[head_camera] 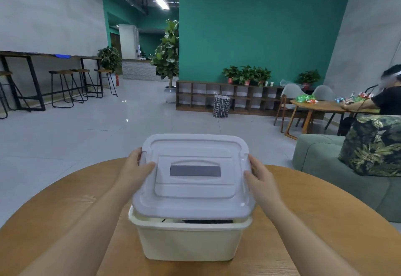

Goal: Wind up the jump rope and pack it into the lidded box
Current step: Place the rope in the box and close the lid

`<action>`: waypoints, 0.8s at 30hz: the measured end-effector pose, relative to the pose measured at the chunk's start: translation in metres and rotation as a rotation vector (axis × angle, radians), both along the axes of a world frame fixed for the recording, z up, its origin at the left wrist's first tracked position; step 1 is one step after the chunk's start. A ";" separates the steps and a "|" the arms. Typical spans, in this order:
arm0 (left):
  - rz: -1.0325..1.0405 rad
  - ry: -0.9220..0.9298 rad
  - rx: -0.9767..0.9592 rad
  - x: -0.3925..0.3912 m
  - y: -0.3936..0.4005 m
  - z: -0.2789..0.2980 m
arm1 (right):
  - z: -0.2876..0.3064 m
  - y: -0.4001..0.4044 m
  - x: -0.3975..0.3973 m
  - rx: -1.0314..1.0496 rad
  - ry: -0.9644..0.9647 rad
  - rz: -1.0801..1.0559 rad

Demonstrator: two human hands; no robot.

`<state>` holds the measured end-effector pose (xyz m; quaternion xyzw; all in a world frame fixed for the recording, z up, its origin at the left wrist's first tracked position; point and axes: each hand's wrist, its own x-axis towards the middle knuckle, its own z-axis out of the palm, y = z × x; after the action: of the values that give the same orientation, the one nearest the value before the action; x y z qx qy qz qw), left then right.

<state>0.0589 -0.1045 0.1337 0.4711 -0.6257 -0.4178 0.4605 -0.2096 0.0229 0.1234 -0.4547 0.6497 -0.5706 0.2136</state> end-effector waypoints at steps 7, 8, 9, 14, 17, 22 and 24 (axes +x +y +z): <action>-0.153 -0.174 0.205 0.001 0.002 -0.024 | -0.015 -0.001 0.005 0.210 -0.005 0.005; -0.161 -0.187 0.217 0.000 0.002 -0.026 | -0.016 -0.002 0.005 0.254 0.000 0.011; -0.155 -0.220 0.226 0.000 0.003 -0.026 | -0.016 -0.002 0.006 0.293 0.005 0.019; -0.117 -0.374 0.262 0.009 -0.004 -0.030 | -0.018 -0.001 0.015 0.410 0.013 0.074; -0.111 -0.433 0.275 0.014 -0.006 -0.036 | -0.016 0.000 0.017 0.423 0.045 0.079; -0.161 -0.623 0.165 0.007 0.008 -0.039 | -0.023 0.002 0.017 0.473 0.211 0.108; -0.174 -0.705 0.122 0.007 0.011 -0.043 | -0.029 0.001 0.017 0.494 0.309 0.104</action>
<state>0.0659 -0.0937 0.0910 0.5577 -0.7576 -0.3040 0.1505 -0.1923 0.0238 0.0943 -0.5033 0.7693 -0.3076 0.2453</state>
